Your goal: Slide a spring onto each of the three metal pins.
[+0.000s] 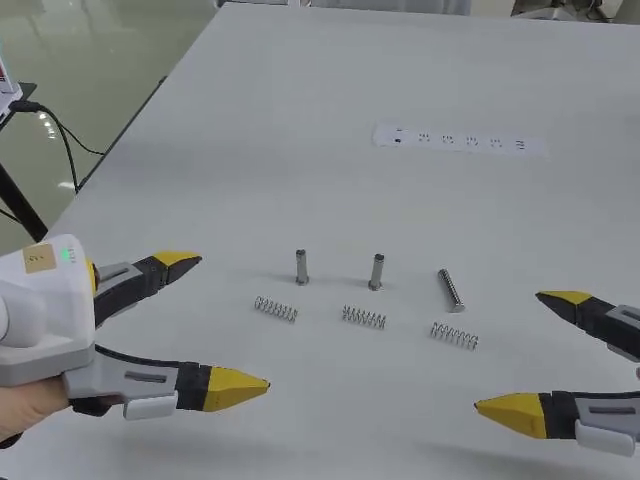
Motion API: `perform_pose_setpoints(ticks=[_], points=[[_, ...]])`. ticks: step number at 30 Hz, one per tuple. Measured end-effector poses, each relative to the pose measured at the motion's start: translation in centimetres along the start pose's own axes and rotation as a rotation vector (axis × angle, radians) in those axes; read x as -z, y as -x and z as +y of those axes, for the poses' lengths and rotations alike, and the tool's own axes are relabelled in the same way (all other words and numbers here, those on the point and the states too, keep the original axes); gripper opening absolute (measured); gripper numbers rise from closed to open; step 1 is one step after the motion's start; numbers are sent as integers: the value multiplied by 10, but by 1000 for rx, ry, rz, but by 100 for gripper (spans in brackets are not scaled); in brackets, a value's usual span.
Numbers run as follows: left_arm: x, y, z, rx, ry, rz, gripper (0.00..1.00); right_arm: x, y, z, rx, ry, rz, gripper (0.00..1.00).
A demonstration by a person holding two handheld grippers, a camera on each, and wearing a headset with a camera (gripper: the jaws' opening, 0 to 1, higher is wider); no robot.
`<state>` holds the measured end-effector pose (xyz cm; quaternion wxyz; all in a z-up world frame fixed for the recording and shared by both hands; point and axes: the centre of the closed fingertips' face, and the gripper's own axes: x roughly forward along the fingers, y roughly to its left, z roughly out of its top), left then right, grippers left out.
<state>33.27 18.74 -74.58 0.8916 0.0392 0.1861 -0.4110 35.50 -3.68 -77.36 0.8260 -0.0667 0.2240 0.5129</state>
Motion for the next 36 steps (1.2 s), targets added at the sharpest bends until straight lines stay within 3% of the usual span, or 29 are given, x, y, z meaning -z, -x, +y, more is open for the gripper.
perform_pose_setpoints(ticks=[20,36], points=[[-4,-4,-1,7,22,-10,98,6,4,-1,5,10,24,96],[4,-3,2,-4,31,-7,98,9,2,2,-2,9,46,95]])
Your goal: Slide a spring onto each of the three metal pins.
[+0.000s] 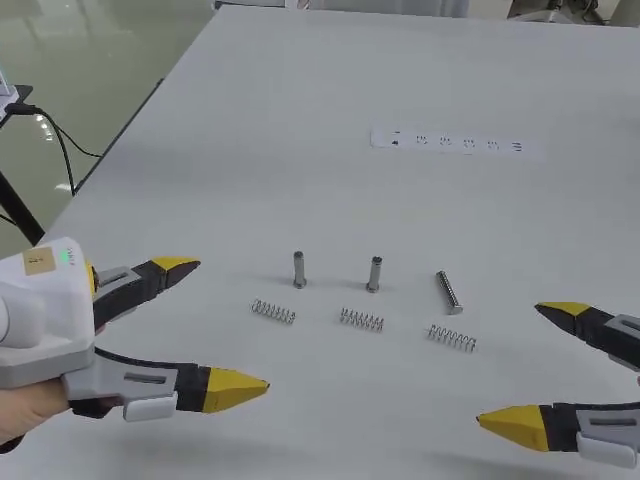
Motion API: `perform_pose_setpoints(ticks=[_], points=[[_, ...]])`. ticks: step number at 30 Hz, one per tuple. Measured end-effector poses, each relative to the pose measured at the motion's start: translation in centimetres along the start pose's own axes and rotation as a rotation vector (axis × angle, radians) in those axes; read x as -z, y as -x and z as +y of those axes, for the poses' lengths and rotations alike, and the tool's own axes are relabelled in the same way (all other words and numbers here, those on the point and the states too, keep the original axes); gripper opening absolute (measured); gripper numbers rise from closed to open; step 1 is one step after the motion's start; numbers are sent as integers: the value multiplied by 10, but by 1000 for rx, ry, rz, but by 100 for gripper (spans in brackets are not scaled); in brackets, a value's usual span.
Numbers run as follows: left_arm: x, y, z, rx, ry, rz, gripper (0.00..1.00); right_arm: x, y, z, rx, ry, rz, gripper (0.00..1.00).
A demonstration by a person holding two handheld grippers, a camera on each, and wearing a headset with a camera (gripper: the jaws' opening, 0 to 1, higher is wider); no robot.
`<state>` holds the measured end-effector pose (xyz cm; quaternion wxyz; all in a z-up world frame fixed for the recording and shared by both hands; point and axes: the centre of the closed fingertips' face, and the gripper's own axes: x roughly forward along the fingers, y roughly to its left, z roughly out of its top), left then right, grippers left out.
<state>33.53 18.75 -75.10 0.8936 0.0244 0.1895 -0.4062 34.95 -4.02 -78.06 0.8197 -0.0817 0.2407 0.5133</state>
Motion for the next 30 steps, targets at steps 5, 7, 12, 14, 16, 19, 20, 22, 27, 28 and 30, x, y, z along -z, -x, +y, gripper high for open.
perform_pose_setpoints(ticks=[5,7,12,14,16,19,20,22,27,28,30], points=[[10,-2,-1,0,18,10,98,-1,-1,0,1,-4,7,95],[11,-1,-1,2,25,11,98,-3,-2,0,-2,-8,3,95],[12,0,1,-5,30,10,98,-8,-9,-4,-5,-3,9,94],[12,1,4,-10,32,7,98,-11,-12,-5,-10,-3,8,94],[12,2,5,-14,30,6,98,-14,-15,-8,-11,3,12,94],[11,2,6,-14,30,3,98,-19,-20,-13,-11,3,18,91],[11,2,5,-14,28,4,98,-22,-21,-16,-8,3,19,90],[12,2,5,-13,27,7,98,-26,-23,-21,-4,-17,22,88],[13,1,6,-14,28,11,98,-33,-29,-33,17,-68,40,79],[13,1,6,-14,28,11,98,-34,-30,-35,24,-73,42,79],[14,1,6,-16,23,15,98,-37,-32,-40,33,-81,49,78]])
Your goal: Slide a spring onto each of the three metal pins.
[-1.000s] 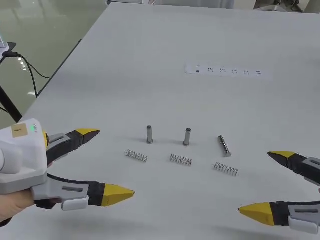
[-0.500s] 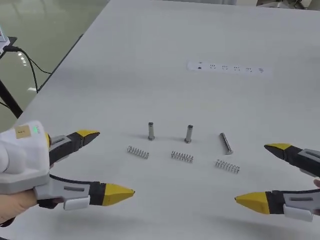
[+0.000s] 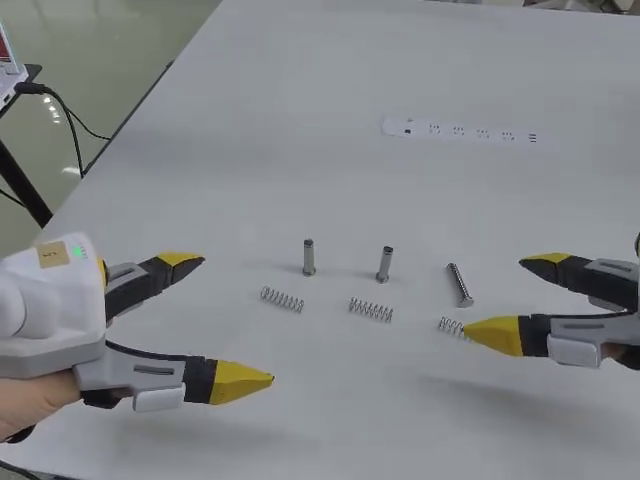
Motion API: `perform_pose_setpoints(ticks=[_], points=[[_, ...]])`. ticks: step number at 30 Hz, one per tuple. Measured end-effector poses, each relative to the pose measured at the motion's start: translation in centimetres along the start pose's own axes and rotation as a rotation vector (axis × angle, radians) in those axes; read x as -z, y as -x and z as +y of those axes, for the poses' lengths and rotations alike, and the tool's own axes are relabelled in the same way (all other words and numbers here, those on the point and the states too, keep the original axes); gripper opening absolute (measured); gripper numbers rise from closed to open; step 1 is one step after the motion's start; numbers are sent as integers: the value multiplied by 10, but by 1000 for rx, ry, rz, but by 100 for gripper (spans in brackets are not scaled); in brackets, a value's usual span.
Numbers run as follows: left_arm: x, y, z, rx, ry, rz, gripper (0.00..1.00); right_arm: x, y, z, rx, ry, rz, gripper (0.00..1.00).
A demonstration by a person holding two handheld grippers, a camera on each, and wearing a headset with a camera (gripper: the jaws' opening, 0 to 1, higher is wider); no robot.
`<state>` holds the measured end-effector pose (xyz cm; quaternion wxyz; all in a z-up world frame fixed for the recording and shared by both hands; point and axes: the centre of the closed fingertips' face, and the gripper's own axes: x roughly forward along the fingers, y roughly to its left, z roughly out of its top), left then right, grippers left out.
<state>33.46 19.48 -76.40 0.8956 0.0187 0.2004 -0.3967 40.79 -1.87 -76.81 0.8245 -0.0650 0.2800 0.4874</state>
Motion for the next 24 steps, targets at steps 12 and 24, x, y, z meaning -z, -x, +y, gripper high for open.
perform_pose_setpoints(ticks=[12,24], points=[[0,0,-1,0,0,1,98,-8,-24,-31,72,-11,105,55],[0,0,-2,-7,-7,5,97,-1,-44,-57,119,-133,220,33]])
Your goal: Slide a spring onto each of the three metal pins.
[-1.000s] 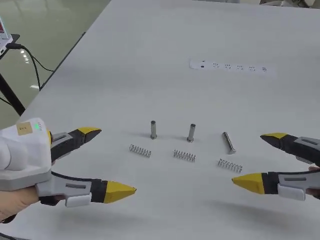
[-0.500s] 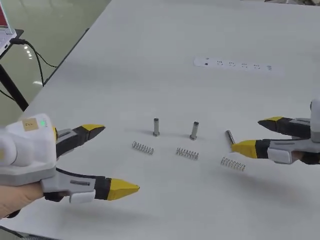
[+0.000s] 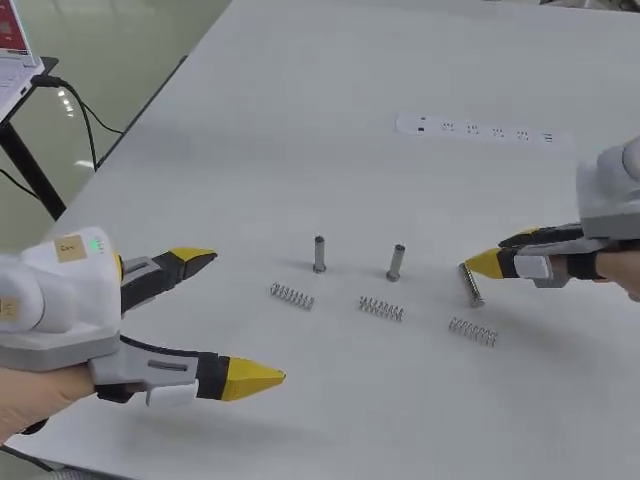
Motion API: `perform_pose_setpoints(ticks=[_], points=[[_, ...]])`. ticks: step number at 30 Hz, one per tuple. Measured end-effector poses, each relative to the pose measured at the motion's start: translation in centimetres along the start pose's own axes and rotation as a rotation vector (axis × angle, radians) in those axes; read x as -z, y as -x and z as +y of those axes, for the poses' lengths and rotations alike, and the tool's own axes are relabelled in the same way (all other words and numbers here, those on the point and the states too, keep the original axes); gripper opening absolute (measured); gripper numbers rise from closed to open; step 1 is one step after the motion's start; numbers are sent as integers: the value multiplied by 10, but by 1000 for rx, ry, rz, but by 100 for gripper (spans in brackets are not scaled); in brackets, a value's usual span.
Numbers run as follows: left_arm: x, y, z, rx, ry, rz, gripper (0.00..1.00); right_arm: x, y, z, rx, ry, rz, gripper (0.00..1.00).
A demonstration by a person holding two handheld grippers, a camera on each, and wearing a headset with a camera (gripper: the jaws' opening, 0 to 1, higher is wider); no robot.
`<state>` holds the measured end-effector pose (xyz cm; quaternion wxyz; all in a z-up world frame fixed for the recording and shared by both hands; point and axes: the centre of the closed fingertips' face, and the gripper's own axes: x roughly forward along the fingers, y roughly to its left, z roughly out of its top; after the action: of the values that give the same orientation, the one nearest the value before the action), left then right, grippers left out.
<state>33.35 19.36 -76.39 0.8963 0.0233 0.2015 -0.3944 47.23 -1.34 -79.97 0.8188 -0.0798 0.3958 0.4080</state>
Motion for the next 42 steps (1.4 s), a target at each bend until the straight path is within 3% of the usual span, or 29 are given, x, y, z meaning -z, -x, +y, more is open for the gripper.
perform_pose_setpoints(ticks=[7,24,32,36,42], points=[[0,1,1,-2,-1,2,97,6,-12,-8,14,-83,52,24],[-1,1,3,-2,1,3,96,30,-42,-18,71,-129,182,19],[1,1,3,-1,5,6,96,30,-44,-18,90,-131,195,11],[3,-1,2,2,7,10,96,30,-45,-20,123,-88,210,8],[4,-1,1,3,9,10,96,30,-46,-19,129,-115,194,5]])
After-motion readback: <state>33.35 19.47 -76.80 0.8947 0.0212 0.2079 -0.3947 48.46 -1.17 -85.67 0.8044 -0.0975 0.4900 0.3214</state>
